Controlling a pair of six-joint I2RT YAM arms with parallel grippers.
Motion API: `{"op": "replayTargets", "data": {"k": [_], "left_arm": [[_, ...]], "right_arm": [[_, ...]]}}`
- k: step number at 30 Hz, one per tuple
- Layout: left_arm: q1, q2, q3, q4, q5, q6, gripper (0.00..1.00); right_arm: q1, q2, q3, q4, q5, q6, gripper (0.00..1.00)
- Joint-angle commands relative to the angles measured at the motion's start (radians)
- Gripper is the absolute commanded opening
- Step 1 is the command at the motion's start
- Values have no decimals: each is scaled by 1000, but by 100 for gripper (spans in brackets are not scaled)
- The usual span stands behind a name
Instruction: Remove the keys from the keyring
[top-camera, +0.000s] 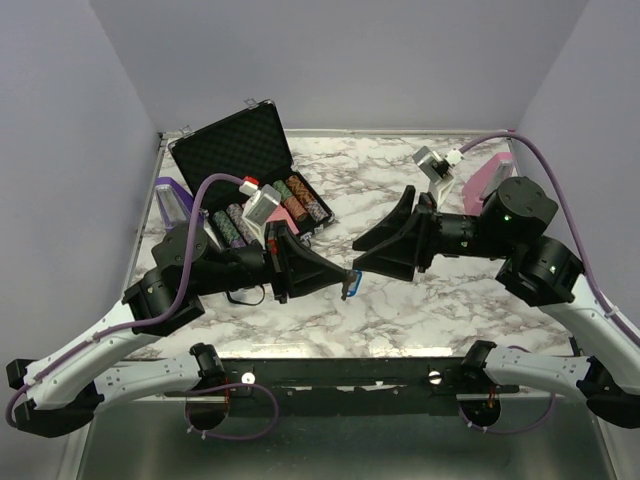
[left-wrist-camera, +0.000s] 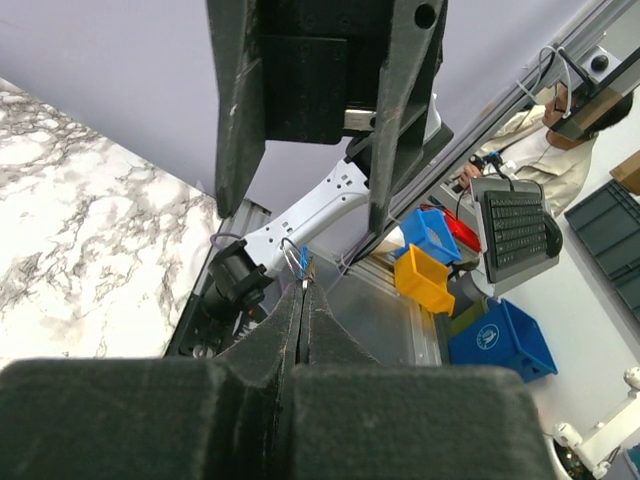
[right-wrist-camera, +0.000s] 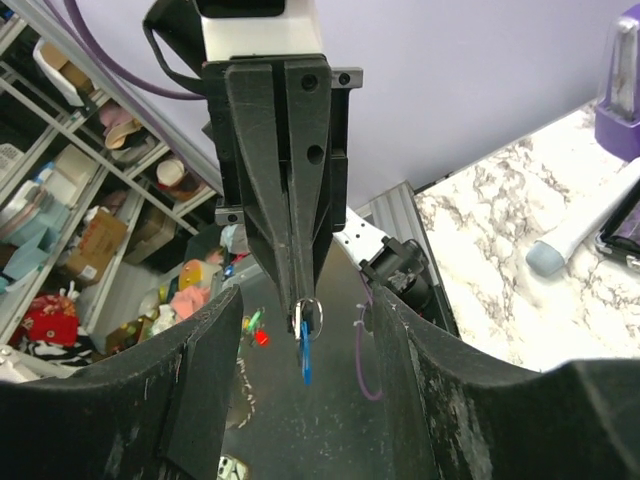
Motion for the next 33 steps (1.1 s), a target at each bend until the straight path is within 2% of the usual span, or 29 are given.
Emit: {"op": "replayTargets", "data": {"k": [1,6,12,27,30,33], "left_arm": [[-3,13,40,-25,35,24,0],[-3,19,46,-25,57,36,0],[-2,27,55,-32,69,51,0],[-3,37,77,-8,97,59,0],[-3,36,81,0,103,59,0],[-3,36,81,15,121,60,0]], "right_arm": [[6,10,-20,51,-70,33,62],[8,10,-29,54,-68,35,56],[8,12,-40,56,-76,36,37],[6,-10,-68,41,-67,32,35],[6,-16,-75,47,-65,35,33],[6,-19,-83,56,-62,38,25]]}}
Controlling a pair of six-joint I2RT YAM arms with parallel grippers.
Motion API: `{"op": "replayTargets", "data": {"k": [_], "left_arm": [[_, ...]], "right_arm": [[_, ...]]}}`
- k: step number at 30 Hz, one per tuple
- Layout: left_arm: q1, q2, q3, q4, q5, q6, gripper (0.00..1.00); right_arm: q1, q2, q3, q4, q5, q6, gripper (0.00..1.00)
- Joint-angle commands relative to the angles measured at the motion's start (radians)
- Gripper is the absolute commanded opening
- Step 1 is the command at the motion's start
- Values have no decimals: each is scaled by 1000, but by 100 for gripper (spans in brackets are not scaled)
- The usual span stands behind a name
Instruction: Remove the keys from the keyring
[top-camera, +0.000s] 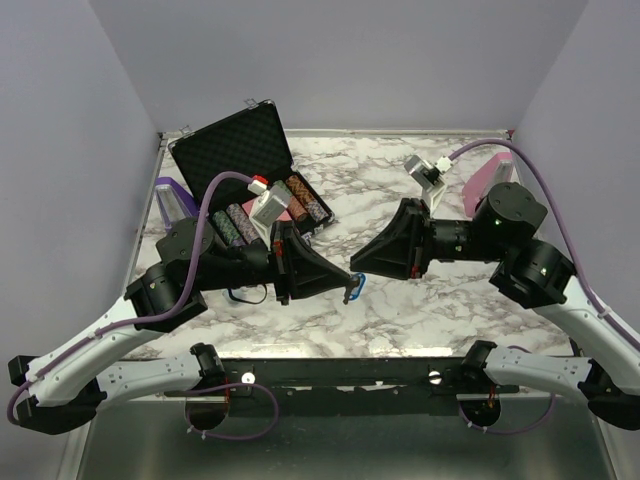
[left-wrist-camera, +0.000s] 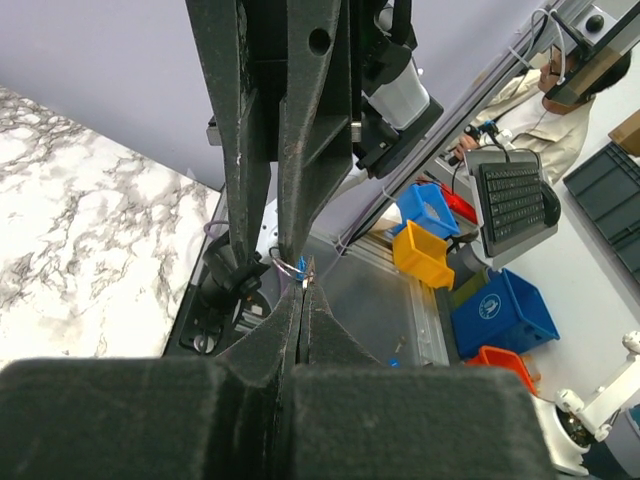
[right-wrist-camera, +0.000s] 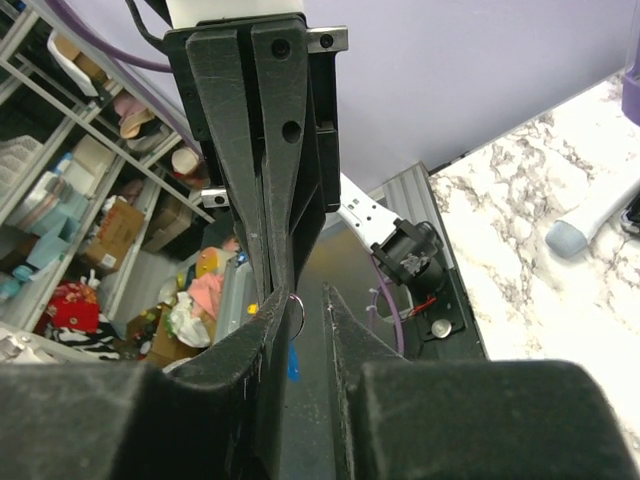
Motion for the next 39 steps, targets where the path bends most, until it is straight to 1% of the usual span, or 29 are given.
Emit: {"op": "replayTargets", "data": {"k": [1,7,14,19,27,39], "left_arm": [[-3,0,34,51,55,16,0],[-3,-8,32,71,85,20,0],[-2,-3,43,57,81,33,0],[-3,4,55,53,82,40,0],[-2,12,64,42,78,43,0],[-3,10,61,31,81,40,0]], "right_arm": [[5,-14,-20,19,-15,1,22],[5,-23,-28,20,-14,-1,14],[5,-25,-26,30,-25,5,12],[5,-23,-37,57,-60,24,10],[5,-26,-38,83,-92,36,1],[7,-45,-29,68,-65,22,1]]}}
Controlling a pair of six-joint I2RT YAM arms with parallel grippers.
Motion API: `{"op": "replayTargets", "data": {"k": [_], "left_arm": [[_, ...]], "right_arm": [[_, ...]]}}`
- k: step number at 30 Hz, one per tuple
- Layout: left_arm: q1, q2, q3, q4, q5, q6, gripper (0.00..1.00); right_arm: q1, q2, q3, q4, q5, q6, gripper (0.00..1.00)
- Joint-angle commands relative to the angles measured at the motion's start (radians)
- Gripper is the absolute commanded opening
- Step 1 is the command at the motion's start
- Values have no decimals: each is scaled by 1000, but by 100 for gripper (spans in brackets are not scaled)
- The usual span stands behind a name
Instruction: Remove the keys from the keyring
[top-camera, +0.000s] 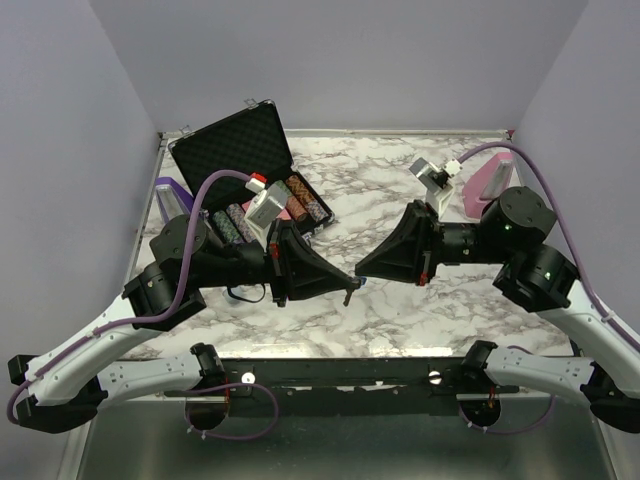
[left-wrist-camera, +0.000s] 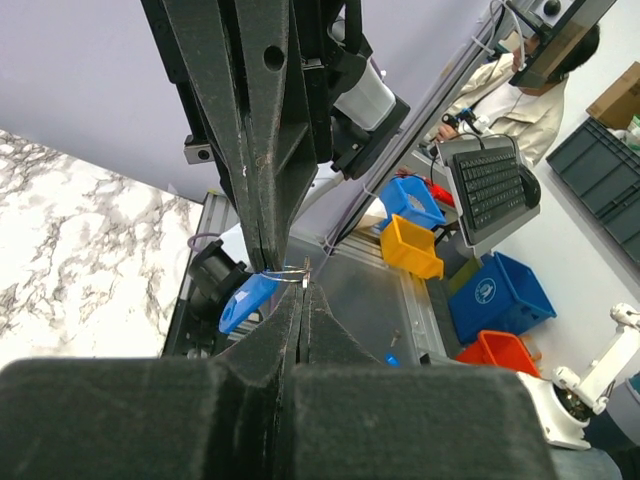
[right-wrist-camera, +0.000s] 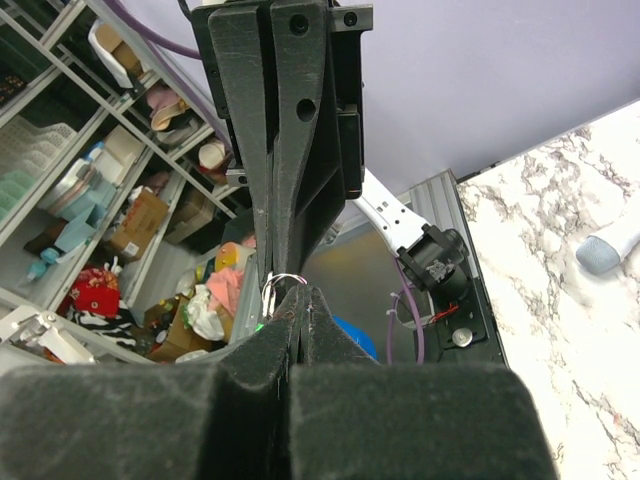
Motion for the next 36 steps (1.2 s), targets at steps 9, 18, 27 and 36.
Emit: {"op": "replayTargets", "data": {"k": [9,18,27,36], "left_arm": [[-3,-16,17,-4,16,11,0],[-3,-22,10,-1,14,8,0],[-3,-25,12,22,25,17,0],[-3,-37,0,64,8,22,0]], "right_arm": [[3,-24,18,-14,8,-20,1],[3,-9,51,-27,28,-18,58],[3,-23,38,-51,165,12,63],[3,-38,-24,51,86,66,58]]}}
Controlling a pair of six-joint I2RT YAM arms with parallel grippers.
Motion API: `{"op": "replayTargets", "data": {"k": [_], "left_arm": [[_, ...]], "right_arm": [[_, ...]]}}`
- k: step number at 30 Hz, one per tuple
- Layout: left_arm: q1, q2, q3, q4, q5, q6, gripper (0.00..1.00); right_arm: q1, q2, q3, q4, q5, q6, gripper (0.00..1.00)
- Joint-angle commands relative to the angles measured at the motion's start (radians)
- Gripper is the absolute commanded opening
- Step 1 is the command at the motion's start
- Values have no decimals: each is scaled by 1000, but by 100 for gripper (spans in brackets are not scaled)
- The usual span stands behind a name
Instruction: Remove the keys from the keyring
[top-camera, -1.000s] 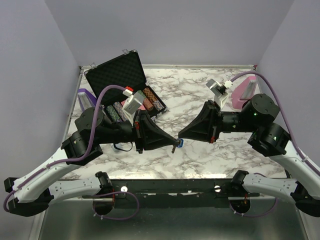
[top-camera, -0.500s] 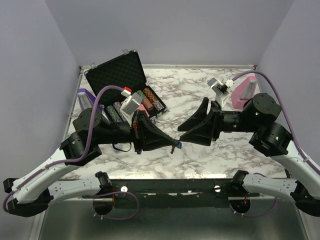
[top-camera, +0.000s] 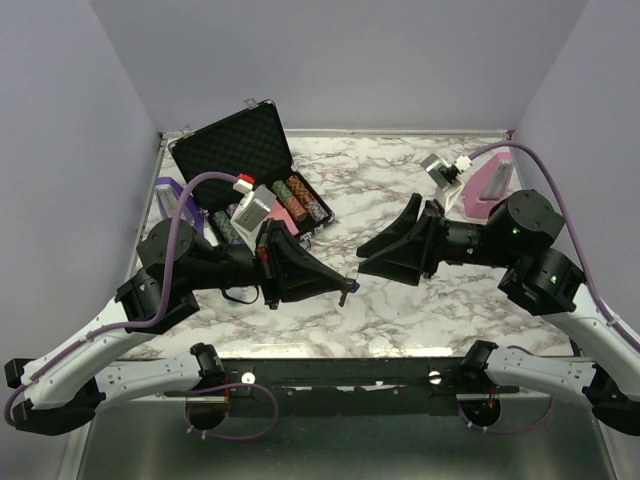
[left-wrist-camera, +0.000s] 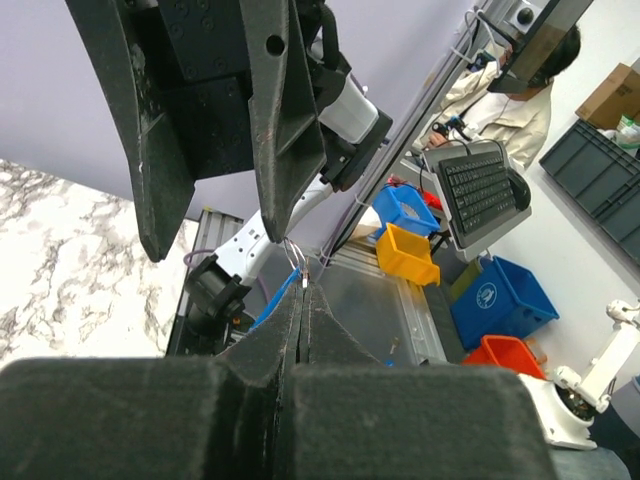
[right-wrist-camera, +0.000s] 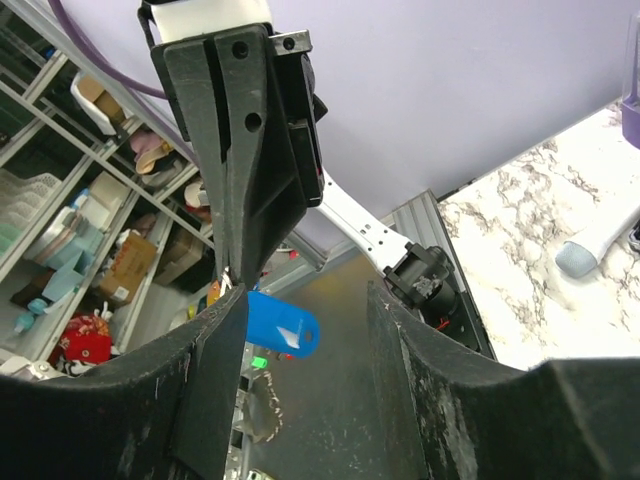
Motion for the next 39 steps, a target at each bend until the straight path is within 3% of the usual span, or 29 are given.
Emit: {"op": "replayTargets", "data": {"k": [1,25,39], "left_arm": [[-2,-13,0,46,-4,17,0],[-3,-19,-11,76,-53,-3,0],[-2,-11,-17,95,-55,-11,0]], "right_arm": [[3,-11,-27,69,-39,35,57],[3,-51,-59,166,-59,49,53],[3,2,-44,192,-88,49,42]]}}
